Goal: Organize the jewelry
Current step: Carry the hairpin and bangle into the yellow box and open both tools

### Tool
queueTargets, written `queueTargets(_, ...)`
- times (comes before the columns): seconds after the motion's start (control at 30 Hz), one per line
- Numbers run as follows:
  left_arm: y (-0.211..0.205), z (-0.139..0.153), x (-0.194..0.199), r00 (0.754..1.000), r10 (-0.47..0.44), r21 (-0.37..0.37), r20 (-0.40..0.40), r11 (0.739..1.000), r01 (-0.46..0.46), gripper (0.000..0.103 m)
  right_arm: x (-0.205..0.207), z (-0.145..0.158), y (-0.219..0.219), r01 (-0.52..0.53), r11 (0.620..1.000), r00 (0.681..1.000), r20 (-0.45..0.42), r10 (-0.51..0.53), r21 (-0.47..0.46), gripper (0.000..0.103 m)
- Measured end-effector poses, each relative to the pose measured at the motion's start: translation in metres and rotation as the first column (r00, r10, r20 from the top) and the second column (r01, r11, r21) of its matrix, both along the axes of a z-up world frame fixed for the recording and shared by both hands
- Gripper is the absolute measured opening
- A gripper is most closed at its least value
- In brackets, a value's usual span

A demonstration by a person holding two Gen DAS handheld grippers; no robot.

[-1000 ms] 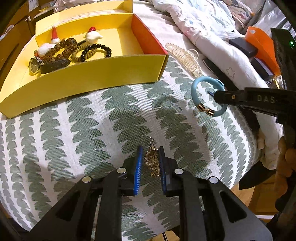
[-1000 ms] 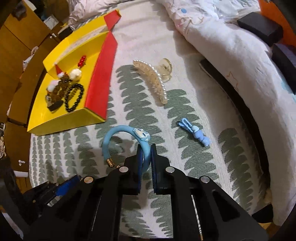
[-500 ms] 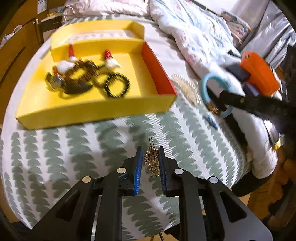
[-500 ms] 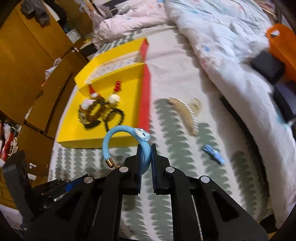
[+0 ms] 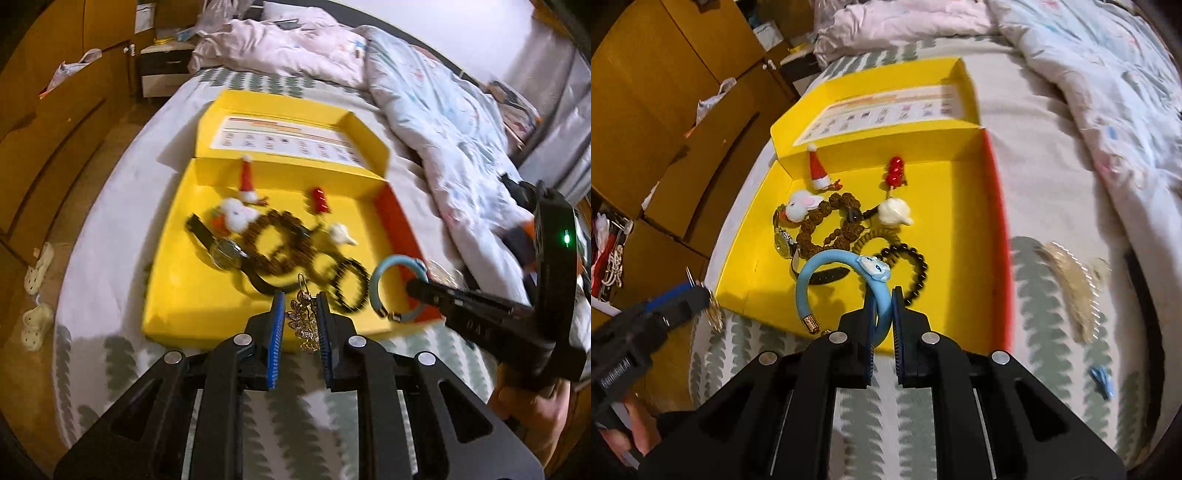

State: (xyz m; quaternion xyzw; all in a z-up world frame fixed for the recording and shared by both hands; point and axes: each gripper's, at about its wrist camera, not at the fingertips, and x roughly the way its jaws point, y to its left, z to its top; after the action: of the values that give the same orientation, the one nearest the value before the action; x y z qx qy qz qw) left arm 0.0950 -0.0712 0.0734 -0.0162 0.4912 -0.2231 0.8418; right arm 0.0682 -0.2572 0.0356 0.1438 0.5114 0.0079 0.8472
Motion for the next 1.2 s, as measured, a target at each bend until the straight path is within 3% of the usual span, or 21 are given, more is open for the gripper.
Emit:
queueTargets(0.33, -0.014, -0.023, 0.058, 0.999, 0.009, 0.057, -0.035, 0.998, -0.007, 0.018, 0.028, -0.031, 0.000, 0.000, 0.999, 0.999, -0.053, -0.003, -0.050, 0.010)
queueTargets(0.67, -0.067, -0.038, 0.117, 0.999, -0.018, 0.087, -0.028, 0.996, 0.021, 0.018, 0.039, -0.050, 0.001, -0.021, 0.999, 0.997, -0.082, 0.017, -0.039, 0.009)
queueTargets(0.97, -0.105, -0.074, 0.142, 0.996, -0.043, 0.120, -0.075, 0.991, 0.052, 0.018, 0.046, -0.056, 0.001, -0.044, 0.998, 0.995, -0.095, 0.041, -0.032, 0.009)
queueTargets(1.2, -0.110, -0.094, 0.148, 0.993, -0.039, 0.147, -0.110, 0.988, 0.055, 0.018, 0.051, -0.062, 0.001, -0.044, 0.998, 0.993, -0.113, 0.040, -0.038, 0.009)
